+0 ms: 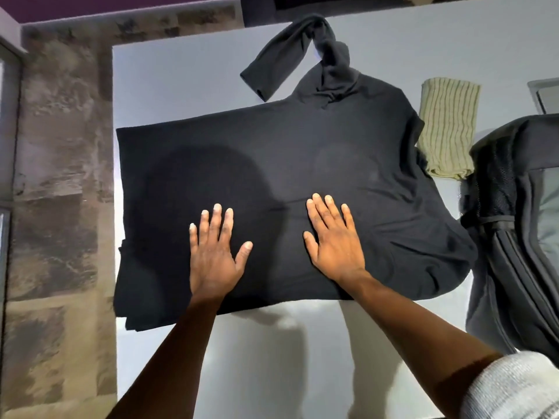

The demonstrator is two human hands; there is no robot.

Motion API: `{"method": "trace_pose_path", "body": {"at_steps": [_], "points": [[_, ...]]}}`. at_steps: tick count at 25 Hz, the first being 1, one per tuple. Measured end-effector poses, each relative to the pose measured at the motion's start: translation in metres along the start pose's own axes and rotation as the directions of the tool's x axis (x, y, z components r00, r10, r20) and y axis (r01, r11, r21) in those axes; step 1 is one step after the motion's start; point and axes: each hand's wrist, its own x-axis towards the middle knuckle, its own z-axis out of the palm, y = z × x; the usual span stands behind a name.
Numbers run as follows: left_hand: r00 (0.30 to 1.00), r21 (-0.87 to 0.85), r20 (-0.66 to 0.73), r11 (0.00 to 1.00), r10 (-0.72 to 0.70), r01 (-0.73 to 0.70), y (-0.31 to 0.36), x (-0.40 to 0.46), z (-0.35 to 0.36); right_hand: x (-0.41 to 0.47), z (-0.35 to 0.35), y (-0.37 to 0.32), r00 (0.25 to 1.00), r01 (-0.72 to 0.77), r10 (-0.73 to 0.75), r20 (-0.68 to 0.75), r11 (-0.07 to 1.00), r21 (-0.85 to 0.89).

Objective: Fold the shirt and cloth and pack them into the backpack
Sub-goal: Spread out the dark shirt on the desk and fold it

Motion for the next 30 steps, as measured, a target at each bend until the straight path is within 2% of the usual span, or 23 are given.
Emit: {"method": "trace_pose_path", "body": {"at_steps": [7,11,13,15,18,23,27,30], "points": [[1.000,-0.002,-0.018,1.000,-0.006,0.006,0.002,-0.002,-0.001,0.000,0.000,-0.007,1.000,-0.026,0.027,0.002,0.999,-0.022],[1.000,-0.048,-0.017,0.999,0.001,-0.002,-0.001,-0.001,-0.001,0.030,-0.012,-0.032,0.993,-0.055,0.062,-0.099,0.996,0.065],[1.000,-0.048,0.012,0.999,-0.005,0.006,-0.002,-0.001,-0.003,0.065,-0.015,-0.048,0.996,-0.059,0.065,-0.054,0.991,0.118],[1.000,-0.028,0.020,1.000,-0.004,0.004,-0.001,-0.001,-0.003,0.085,-0.009,-0.060,0.996,-0.093,0.093,0.006,0.993,0.076],[1.000,-0.041,0.020,0.999,0.007,-0.006,-0.004,-0.004,-0.003,0.085,0.004,-0.063,0.992,-0.124,0.125,0.011,0.992,-0.030],[0.999,-0.103,-0.001,0.994,0.036,-0.036,-0.007,0.049,-0.005,0.087,0.009,-0.060,0.992,-0.126,0.125,-0.019,0.991,-0.044],[0.999,-0.056,0.018,0.998,0.032,-0.031,-0.070,0.140,-0.020,0.085,0.012,-0.059,0.990,-0.134,0.132,-0.042,0.989,-0.056],[0.998,-0.031,0.009,0.998,-0.062,0.062,-0.142,0.177,-0.031,0.088,0.014,-0.059,0.991,-0.131,0.128,-0.047,0.989,-0.062]]}}
